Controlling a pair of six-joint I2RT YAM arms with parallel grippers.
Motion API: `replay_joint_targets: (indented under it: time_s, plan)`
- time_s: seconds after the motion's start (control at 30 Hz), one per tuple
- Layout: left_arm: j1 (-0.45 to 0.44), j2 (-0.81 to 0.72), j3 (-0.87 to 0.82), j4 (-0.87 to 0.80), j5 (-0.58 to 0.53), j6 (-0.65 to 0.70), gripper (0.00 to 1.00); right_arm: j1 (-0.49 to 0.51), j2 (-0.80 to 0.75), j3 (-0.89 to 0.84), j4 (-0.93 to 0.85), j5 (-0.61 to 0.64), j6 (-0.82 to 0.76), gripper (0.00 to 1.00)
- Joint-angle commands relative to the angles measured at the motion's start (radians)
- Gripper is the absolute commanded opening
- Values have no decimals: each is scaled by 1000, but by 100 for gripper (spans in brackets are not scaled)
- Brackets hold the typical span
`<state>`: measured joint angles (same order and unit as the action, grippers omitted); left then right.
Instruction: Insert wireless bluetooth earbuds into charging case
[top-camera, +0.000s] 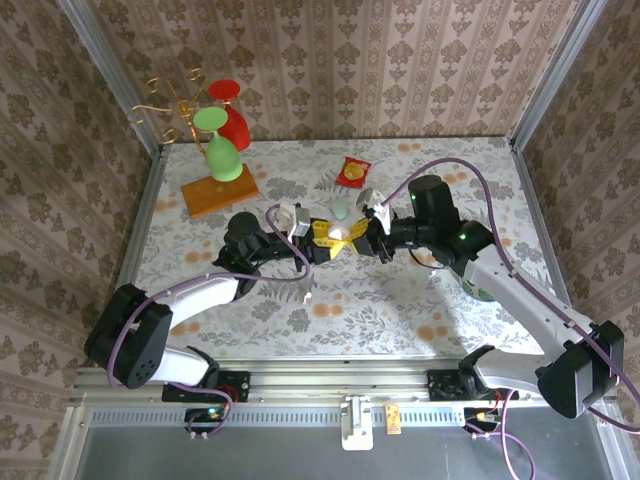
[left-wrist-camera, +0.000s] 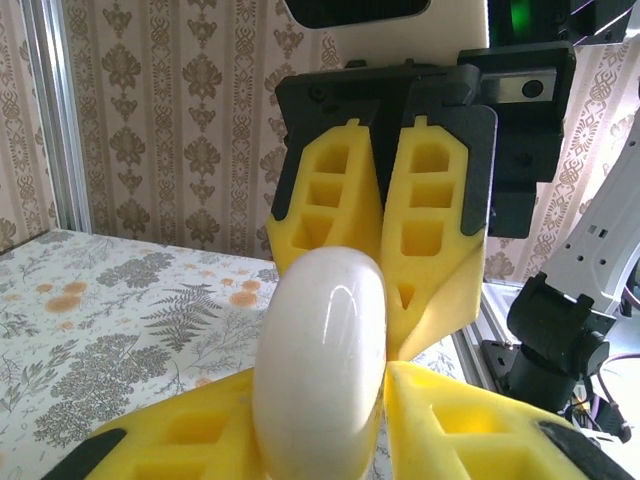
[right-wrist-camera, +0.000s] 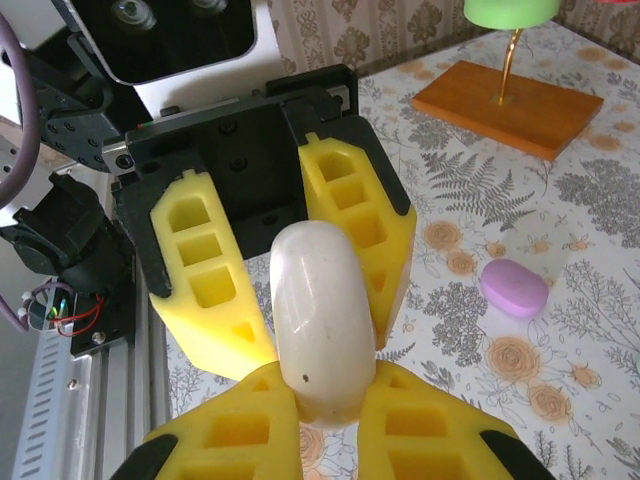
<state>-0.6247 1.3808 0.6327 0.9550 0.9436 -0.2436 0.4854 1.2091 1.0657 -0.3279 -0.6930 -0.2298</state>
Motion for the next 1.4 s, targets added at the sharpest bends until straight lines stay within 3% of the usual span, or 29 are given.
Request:
replay_joint_targets:
  time_s: [0.0, 0.2, 0.3, 0.37, 0.47, 0.87, 1.37]
  plan:
    - [3, -11, 0, 73, 37, -39, 30, 5, -20, -12, 46, -23, -19, 8]
    - [5, -2, 5, 99, 51, -60, 14, 4, -21, -13, 45, -20, -25, 10]
    - [6, -4, 5, 86, 53, -33, 9, 5, -22, -15, 67, -6, 11, 26]
    - [6, -9, 6, 66, 58, -10, 8, 4, -19, -14, 80, 8, 41, 36]
    - [5, -25, 3, 34, 64, 34, 7, 3, -10, -10, 104, 29, 87, 44]
    - [5, -73, -41, -25, 60, 189, 4, -25, 6, -12, 193, 89, 201, 48]
    - [8, -74, -55, -34, 12, 245, 4, -25, -46, -33, 199, 69, 208, 75]
